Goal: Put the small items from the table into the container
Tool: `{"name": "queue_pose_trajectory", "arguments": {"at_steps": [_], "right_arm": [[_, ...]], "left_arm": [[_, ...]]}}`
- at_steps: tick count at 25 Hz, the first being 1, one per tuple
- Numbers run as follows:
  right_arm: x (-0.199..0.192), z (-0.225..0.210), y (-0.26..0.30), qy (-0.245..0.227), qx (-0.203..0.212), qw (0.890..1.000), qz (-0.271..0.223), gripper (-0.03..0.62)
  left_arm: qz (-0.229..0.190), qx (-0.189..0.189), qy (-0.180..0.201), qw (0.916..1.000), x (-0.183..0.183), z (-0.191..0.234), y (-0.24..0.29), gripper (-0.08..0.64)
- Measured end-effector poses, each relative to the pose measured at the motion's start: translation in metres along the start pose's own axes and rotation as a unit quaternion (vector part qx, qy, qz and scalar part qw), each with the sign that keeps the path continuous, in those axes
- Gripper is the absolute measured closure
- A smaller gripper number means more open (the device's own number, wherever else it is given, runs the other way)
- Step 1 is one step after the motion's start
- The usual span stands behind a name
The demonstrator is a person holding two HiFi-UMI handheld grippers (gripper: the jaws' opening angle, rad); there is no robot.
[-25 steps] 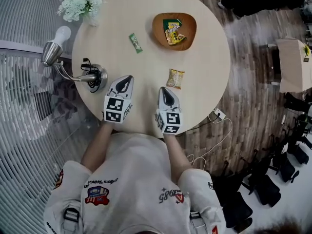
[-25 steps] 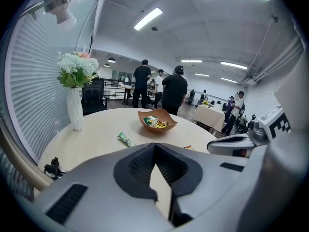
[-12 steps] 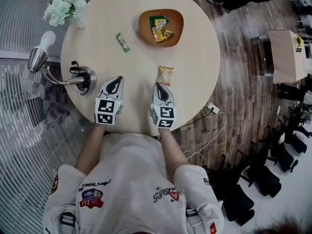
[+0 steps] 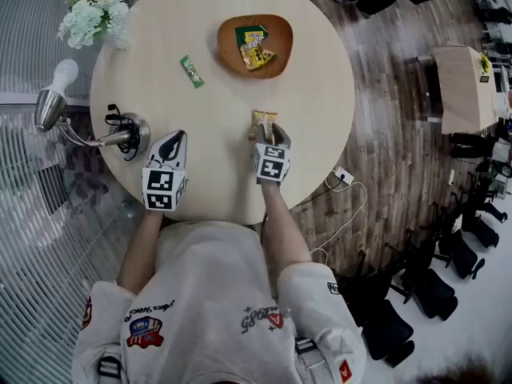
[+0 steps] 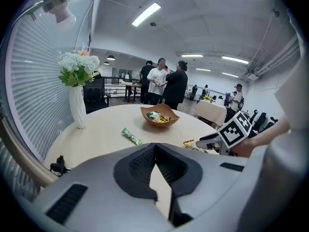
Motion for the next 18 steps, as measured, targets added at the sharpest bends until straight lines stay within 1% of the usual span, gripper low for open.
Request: {"name": "queue_pose_trajectory", "arguments": {"at_steps": [3,6,9,12,18], "right_arm": [[-0.007,0.001,0.007,-0.002,-0.002,1.000,0.021,0.474],[-0.016,-0.001,0.010,0.001,-0.015,0.999,0.036,0.474],[-0.018,-0.002,0.014,-0.006,-0.019,0.999,0.026,0.474],[-0.017,-0.003,0.014,-0.012,-0.013,1.000,0.018,0.481],[-0.011,-0.001,0.006,-0.006,-0.009,1.000,0.027,0.516]], "left_arm": [[0.003,0.003,-0.001,1.0000,-0.001,0.004,0.001,0.552],[0.005,0.004,-0.002,1.0000,-0.002,0.006,0.002,0.554],[0.006,0.002,-0.002,1.0000,-0.002,0.006,0.004,0.552],[0.008,-0.001,-0.003,1.0000,-0.003,0.004,0.005,0.552],[0.008,-0.004,-0.003,1.0000,-0.004,0.002,0.007,0.552]]}}
Point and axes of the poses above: the fingertips, and each gripper's own axes: y forward along the fingers, z to its left, x out of its top, the point moved 7 cm from there along -y, backward along the fingers, and after that the axes turned 13 degrees about -z, right-handed, at the moved point
